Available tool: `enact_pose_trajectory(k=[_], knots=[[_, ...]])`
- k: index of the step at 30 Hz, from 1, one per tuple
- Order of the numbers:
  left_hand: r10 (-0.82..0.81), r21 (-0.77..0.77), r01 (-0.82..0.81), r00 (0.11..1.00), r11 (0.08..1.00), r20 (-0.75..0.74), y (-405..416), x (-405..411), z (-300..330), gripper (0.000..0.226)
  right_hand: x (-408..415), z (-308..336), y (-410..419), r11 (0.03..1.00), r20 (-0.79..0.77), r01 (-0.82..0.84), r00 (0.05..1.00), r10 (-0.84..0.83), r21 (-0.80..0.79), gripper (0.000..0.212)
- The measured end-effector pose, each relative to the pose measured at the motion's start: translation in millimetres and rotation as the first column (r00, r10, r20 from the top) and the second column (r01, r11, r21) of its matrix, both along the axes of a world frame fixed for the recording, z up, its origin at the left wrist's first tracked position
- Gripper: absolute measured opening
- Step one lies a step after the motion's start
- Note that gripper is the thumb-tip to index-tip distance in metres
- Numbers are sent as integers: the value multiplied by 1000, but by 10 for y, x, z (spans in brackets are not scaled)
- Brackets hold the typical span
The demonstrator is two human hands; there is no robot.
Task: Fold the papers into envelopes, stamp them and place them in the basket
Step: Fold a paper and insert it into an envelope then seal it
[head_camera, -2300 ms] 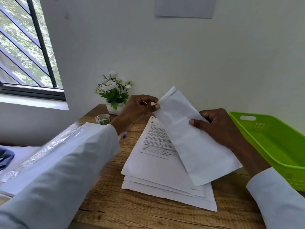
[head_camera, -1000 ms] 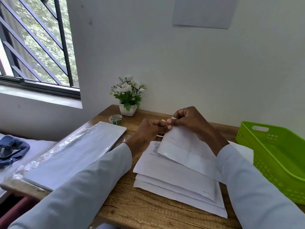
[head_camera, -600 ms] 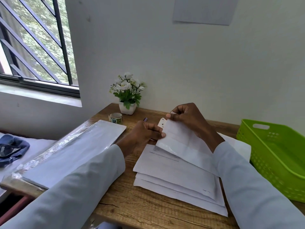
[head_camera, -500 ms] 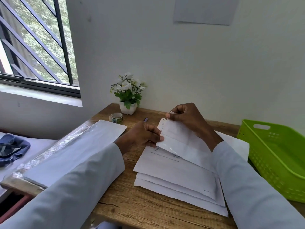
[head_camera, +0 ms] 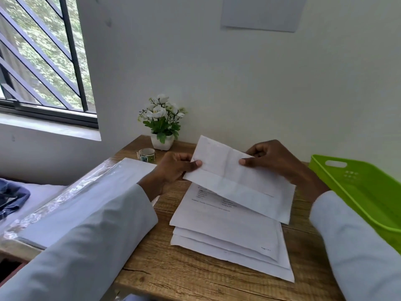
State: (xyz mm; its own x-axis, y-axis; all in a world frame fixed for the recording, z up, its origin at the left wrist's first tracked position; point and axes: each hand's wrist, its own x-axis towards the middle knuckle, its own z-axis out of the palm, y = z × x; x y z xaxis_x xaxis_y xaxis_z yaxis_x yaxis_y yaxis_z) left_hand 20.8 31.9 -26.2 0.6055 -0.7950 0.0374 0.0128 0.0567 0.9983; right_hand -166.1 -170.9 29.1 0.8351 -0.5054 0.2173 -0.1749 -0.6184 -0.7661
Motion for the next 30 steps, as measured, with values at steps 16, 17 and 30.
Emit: enact_pose_trajectory(k=[16,17,30], knots=[[91,-16,-92,995,996,-28,301,223,193,32,-338,-335,-139,815,181,-60,982,-55,576,36],[128,8,-129,989,992,69,279,238,202,32,-321,-348,-123,821,152,-61,988,-32,568,37],[-303,346,38,580,938,756,-237,-70,84,27,-204,-587,89,823,114,-4,991,-73,569,49]])
